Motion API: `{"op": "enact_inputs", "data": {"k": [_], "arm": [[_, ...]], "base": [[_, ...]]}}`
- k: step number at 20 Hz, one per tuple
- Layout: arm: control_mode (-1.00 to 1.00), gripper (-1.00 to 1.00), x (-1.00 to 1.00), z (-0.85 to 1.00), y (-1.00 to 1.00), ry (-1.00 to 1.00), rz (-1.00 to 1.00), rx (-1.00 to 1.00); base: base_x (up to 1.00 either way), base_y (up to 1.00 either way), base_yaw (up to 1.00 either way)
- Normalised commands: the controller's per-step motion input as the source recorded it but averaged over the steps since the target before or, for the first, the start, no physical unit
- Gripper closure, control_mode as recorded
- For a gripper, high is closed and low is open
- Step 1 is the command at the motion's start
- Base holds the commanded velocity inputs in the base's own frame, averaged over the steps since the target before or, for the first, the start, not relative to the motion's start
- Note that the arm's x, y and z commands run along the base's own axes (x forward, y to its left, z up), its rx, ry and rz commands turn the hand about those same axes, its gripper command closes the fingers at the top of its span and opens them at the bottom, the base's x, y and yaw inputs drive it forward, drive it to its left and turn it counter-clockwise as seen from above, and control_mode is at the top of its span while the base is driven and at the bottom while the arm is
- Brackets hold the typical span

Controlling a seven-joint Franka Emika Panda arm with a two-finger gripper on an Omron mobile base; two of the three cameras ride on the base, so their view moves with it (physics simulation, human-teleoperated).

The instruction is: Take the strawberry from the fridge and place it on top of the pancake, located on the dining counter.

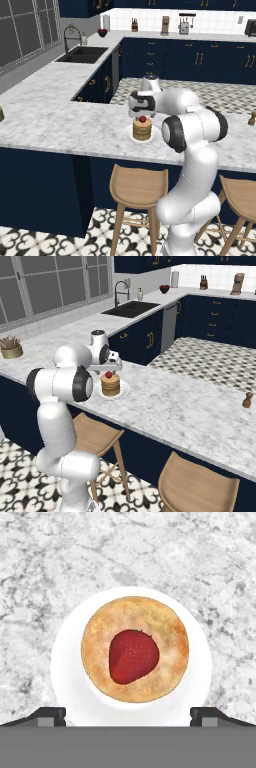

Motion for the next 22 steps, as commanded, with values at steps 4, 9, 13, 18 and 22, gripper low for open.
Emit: {"op": "enact_inputs", "data": {"k": [4, 9, 13, 18, 22], "arm": [[-1.00, -1.00, -0.83, 0.19, 0.00, -0.09, 0.00, 0.01], [-1.00, -1.00, -1.00, 0.33, -0.01, -0.17, 0.00, 0.00], [-1.00, -1.00, -0.98, 0.65, 0.00, -0.24, 0.00, 0.00], [-1.00, -1.00, -0.97, 0.92, -0.05, -0.16, 0.00, 0.00], [-1.00, -1.00, -1.00, 0.89, -0.28, -0.08, -0.02, 0.01]], "base": [[0.00, 0.00, 0.00], [0.00, 0.00, 0.00], [0.00, 0.00, 0.00], [0.00, 0.00, 0.00], [0.00, 0.00, 0.00]]}}
